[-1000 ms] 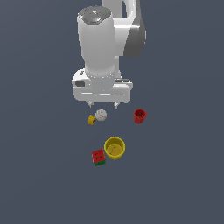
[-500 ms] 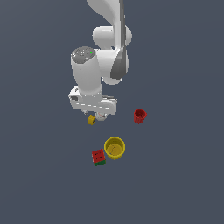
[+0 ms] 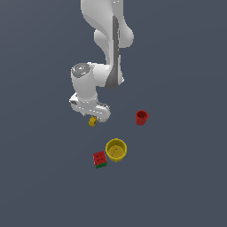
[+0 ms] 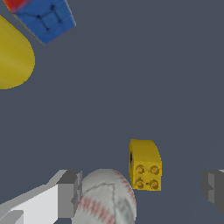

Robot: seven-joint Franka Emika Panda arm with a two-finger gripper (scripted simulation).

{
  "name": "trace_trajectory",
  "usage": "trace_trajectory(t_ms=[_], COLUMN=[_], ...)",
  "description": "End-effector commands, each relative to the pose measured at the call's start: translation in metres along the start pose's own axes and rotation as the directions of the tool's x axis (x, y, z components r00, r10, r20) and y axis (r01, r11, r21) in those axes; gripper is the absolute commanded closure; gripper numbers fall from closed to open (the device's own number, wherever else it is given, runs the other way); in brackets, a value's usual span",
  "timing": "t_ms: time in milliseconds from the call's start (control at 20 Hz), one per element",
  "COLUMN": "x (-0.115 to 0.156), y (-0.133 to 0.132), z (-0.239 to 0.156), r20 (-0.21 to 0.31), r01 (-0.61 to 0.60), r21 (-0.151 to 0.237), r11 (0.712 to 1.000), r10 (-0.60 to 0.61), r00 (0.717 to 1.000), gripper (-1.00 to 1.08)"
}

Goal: Pick up a designated object from a clutter of objects.

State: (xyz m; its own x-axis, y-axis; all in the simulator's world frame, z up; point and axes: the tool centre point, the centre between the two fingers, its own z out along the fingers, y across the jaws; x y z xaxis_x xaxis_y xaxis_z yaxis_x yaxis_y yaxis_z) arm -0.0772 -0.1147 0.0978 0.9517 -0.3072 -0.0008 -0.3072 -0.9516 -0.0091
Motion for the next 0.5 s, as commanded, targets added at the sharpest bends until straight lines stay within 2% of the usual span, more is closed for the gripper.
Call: trace_trajectory(t_ms=[0, 450], x=[-0.007, -0.018], y=[0.008, 0.020], z=[0.011, 0.026], r20=[-0.001, -0.001], r01=[-0.019, -0.047], r21=[-0.003, -0.009], r11=[1.000, 0.999], r10=[0.019, 0.047], r00=[1.000, 0.999], gripper=[-0.92, -0.92])
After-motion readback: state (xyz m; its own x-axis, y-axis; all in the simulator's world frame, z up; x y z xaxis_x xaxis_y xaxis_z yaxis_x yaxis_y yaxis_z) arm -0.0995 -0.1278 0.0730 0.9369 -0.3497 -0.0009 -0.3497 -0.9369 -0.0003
